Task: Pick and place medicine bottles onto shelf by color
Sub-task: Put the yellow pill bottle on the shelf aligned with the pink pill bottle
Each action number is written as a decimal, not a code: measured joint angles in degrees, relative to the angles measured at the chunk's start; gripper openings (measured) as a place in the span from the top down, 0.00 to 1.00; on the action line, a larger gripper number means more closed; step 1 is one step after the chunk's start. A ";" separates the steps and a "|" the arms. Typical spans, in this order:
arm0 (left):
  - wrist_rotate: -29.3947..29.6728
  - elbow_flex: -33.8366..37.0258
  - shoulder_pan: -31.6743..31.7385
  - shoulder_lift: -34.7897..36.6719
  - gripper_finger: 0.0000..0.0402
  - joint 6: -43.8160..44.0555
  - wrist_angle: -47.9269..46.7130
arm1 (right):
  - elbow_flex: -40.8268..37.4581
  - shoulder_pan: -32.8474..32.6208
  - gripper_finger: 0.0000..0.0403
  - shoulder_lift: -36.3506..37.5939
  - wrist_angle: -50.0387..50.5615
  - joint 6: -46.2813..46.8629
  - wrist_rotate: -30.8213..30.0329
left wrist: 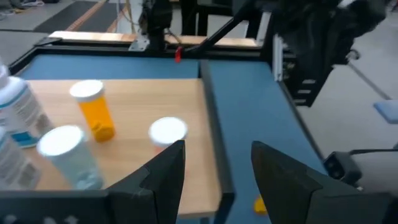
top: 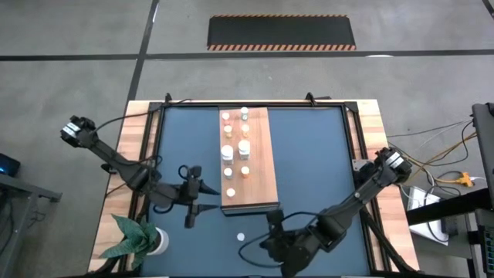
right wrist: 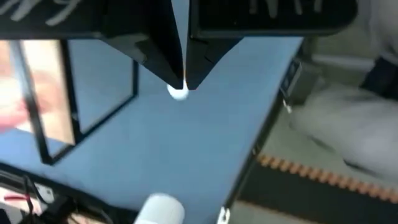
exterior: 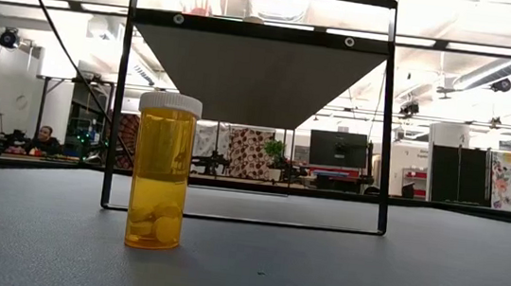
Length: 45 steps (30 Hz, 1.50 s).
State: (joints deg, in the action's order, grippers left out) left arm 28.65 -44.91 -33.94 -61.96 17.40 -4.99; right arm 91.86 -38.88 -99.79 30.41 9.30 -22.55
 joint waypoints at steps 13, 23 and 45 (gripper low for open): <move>0.00 -0.15 -1.48 1.35 0.58 -0.88 1.05 | -8.45 -0.92 0.55 -6.01 -22.59 4.47 -2.27; 0.13 -0.07 -1.43 1.48 0.58 -2.84 1.36 | -8.12 -6.91 0.39 -13.19 -25.87 12.27 -23.25; 0.17 0.07 -1.43 1.36 0.58 -4.51 1.54 | -7.88 -4.76 0.42 -28.55 -52.15 14.99 -41.23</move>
State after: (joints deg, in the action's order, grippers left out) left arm 28.82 -44.84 -35.38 -60.60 12.89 -3.45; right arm 83.99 -43.64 -128.33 -21.75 24.29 -63.78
